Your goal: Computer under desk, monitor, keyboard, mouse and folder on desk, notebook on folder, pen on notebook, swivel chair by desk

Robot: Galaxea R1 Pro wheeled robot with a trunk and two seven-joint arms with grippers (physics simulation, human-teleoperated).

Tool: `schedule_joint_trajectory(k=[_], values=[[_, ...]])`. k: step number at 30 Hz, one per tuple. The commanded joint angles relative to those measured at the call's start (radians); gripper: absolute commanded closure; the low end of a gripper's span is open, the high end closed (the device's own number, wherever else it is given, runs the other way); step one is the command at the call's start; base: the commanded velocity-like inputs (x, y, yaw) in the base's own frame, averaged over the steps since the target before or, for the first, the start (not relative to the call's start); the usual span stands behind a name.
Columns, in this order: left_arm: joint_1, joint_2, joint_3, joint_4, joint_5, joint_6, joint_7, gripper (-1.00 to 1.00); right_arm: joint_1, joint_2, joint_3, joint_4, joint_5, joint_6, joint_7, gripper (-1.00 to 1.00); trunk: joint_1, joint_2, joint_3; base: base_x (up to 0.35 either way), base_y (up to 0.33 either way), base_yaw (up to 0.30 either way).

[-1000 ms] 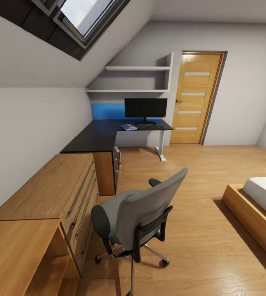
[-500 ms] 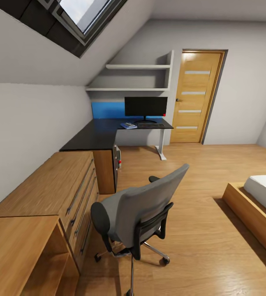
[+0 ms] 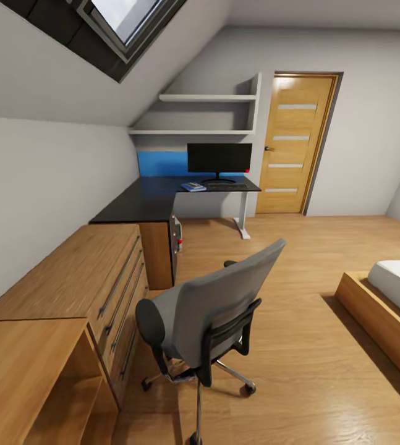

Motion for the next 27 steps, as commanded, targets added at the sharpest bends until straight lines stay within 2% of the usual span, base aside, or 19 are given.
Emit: schedule_joint_trajectory(k=[1, 4, 5, 8, 9, 10, 12, 13, 16, 17, 19, 25, 27], values=[[0.000, 0.001, -0.009, -0.002, 0.008, -0.003, 0.007, -1.00, 0.000, -0.001, 0.008, -0.003, -0.002, 0.000, -0.010, -1.00, 0.004, -0.008, -0.004, 0.000, 0.000, 0.000], [0.000, 0.000, -0.009, -0.005, 0.009, -0.003, 0.007, -1.00, 0.000, -0.001, 0.008, -0.003, -0.002, 0.000, -0.010, -1.00, 0.015, -0.029, -0.013, 0.000, 0.000, 0.000], [-0.047, 0.000, -0.007, -0.135, 0.010, 0.016, 0.018, -1.00, -0.001, -0.001, 0.002, -0.013, 0.002, -0.003, -0.010, -1.00, 0.019, -0.036, -0.017, 0.000, 0.000, 0.000], [-0.105, 0.000, -0.007, -0.153, 0.011, 0.055, 0.021, -1.00, -0.008, -0.001, 0.000, -0.024, 0.003, -0.007, -0.010, -1.00, 0.031, -0.057, -0.026, 0.000, 0.000, 0.000], [-0.224, -0.007, -0.004, -0.162, 0.020, 0.171, 0.022, -1.00, -0.080, -0.002, -0.001, -0.030, 0.003, -0.002, -0.010, -1.00, 0.035, -0.064, -0.029, 0.000, 0.000, 0.000], [-0.270, -0.010, -0.003, -0.163, 0.038, 0.203, 0.022, -1.00, -0.119, -0.002, -0.001, -0.030, 0.002, 0.005, -0.010, -1.00, 0.038, -0.071, -0.032, 0.000, 0.000, 0.000], [-0.310, -0.012, -0.003, -0.164, 0.059, 0.225, 0.023, -1.00, -0.154, -0.002, -0.001, -0.031, 0.002, 0.016, -0.011, -1.00, 0.046, -0.085, -0.038, 0.000, 0.000, 0.000], [-0.346, -0.015, -0.003, -0.165, 0.086, 0.240, 0.022, -1.00, -0.188, -0.002, -0.001, -0.031, 0.001, 0.035, -0.010, -1.00, 0.050, -0.092, -0.042, 0.000, 0.000, 0.000], [-0.396, -0.022, -0.003, -0.165, 0.126, 0.253, 0.022, -1.00, -0.243, -0.003, -0.001, -0.031, 0.001, 0.071, -0.010, -1.00, 0.061, -0.113, -0.051, 0.000, 0.000, 0.000], [-0.428, -0.026, -0.003, -0.164, 0.146, 0.259, 0.022, -1.00, -0.278, -0.003, -0.001, -0.031, 0.001, 0.095, -0.010, -1.00, 0.065, -0.120, -0.054, 0.000, 0.000, 0.000], [-0.476, -0.028, -0.002, -0.161, 0.165, 0.271, 0.021, -1.00, -0.332, -0.003, -0.001, -0.031, 0.001, 0.123, -0.010, -1.00, 0.073, -0.134, -0.060, 0.000, 0.000, 0.000], [-0.580, -0.022, -0.001, -0.155, 0.184, 0.327, 0.021, -1.00, -0.463, -0.004, -0.004, -0.032, -0.002, 0.164, -0.010, -1.00, 0.096, -0.176, -0.079, 0.000, 0.000, 0.000], [-0.597, -0.021, 0.002, -0.154, 0.186, 0.334, 0.020, -1.00, -0.501, -0.003, -0.005, -0.033, -0.003, 0.194, -0.010, -1.00, 0.104, -0.190, -0.085, 0.000, 0.000, 0.000]])
